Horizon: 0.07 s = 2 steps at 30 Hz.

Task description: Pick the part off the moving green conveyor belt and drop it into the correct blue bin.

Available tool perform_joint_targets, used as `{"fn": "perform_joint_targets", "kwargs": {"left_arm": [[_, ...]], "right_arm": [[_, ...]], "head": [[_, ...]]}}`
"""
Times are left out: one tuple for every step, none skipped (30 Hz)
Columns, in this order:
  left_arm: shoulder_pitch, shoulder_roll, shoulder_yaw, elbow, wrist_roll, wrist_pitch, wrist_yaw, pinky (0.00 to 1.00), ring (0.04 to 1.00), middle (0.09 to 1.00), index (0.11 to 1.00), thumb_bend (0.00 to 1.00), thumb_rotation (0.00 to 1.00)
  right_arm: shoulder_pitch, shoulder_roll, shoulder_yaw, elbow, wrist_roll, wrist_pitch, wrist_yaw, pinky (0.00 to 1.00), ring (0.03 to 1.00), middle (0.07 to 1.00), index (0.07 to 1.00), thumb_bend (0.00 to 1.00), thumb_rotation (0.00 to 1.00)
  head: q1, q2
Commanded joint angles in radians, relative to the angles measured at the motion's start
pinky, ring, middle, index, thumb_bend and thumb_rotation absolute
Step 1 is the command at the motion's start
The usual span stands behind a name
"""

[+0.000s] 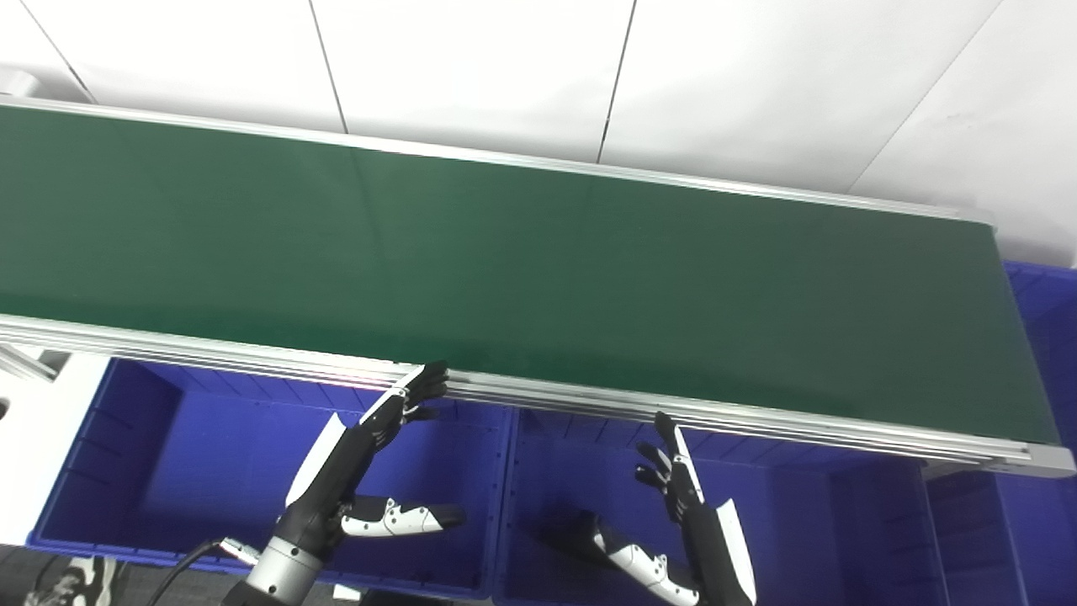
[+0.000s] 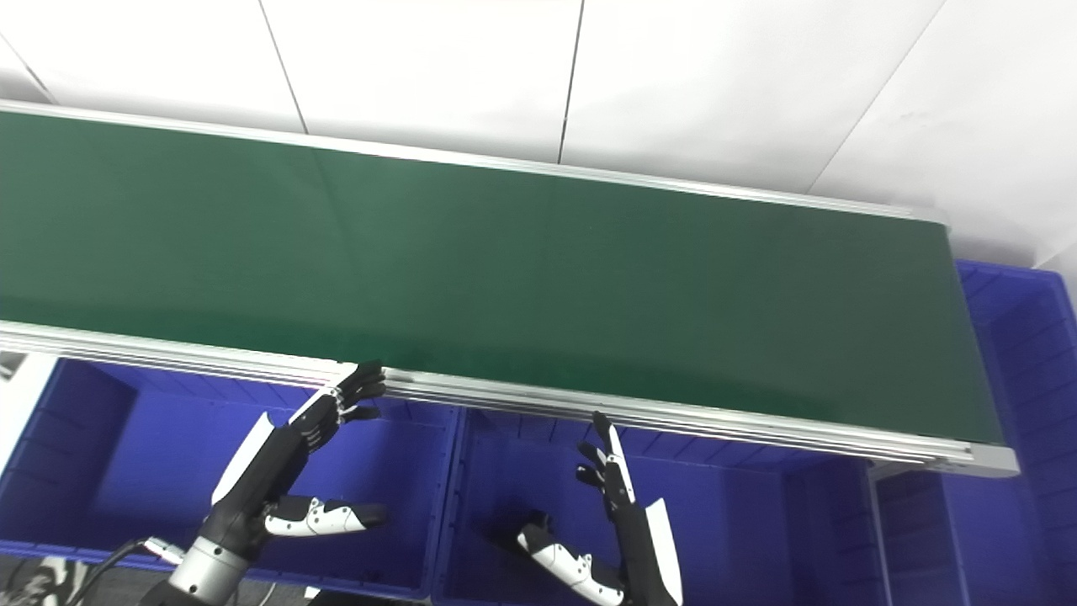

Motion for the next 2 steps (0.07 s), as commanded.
{"fn": "perform_joint_targets", "kwargs": {"left_arm": [[0.0,0.018,0.001,-0.008,-0.002,-0.022,0.009,0.8,0.881,0.912,0.906,0.78,0.37],[0.001,0.023,0.001,-0.005,-0.001,-0.022,0.012,0.8,0.88,0.912,0.905,0.77,0.37]], "right_arm": [[-0.002,0.007,0.003,-0.009,-0.004,-0.063,-0.034,0.86,0.919,0.989,1.0,0.76,0.59],[-0.002,0.007,0.004,-0.007,-0.005,-0.063,-0.041,0.85,0.914,0.986,1.0,0.76,0.58]], "head": [[0.002,-0.01],[0.002,-0.01]]}}
